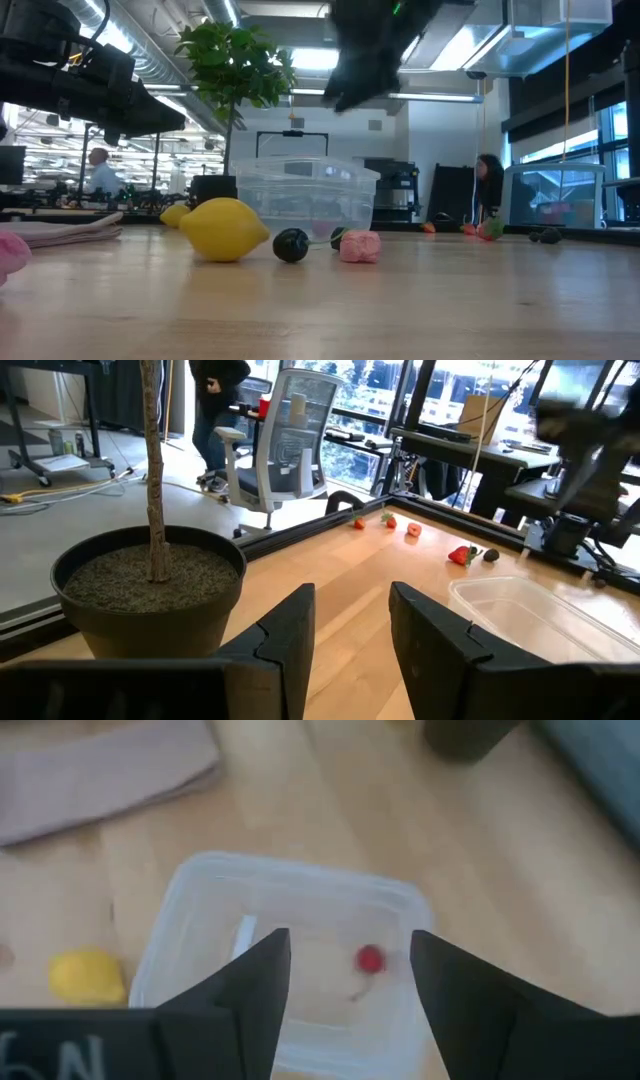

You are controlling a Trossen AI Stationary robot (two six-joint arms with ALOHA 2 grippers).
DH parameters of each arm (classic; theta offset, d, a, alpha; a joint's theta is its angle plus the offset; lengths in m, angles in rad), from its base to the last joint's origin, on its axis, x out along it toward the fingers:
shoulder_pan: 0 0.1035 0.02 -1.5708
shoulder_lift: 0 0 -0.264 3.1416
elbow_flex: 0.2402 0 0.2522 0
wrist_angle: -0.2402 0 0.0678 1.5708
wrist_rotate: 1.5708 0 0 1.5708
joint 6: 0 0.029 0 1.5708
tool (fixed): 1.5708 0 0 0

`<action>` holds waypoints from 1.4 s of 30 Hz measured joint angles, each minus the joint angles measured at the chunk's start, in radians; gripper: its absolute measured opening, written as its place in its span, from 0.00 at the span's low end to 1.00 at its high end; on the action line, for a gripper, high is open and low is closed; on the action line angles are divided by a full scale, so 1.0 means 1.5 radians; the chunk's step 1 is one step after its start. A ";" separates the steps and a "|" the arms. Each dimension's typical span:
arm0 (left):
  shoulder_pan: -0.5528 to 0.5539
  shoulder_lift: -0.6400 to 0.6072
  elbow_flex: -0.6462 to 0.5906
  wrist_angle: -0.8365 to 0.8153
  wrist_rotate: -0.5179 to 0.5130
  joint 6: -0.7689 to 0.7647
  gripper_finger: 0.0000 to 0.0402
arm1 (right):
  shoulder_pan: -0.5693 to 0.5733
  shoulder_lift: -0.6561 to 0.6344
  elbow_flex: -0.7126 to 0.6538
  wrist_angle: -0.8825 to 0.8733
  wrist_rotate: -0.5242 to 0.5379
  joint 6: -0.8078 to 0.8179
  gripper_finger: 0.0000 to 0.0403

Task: Pick and placing Produce into tupperware
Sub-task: Put the left blackberry into the transparent bin

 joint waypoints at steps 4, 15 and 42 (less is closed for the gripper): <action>0.000 0.000 0.000 0.000 0.000 0.000 0.31 | 0.076 -0.052 -0.035 0.009 0.142 0.004 0.52; 0.000 0.000 0.000 0.000 0.007 -0.005 0.31 | 0.188 -0.096 -0.224 0.133 0.157 0.132 0.52; 0.000 0.000 0.000 0.000 0.007 -0.005 0.31 | 0.251 0.094 -0.413 0.588 0.154 0.069 0.52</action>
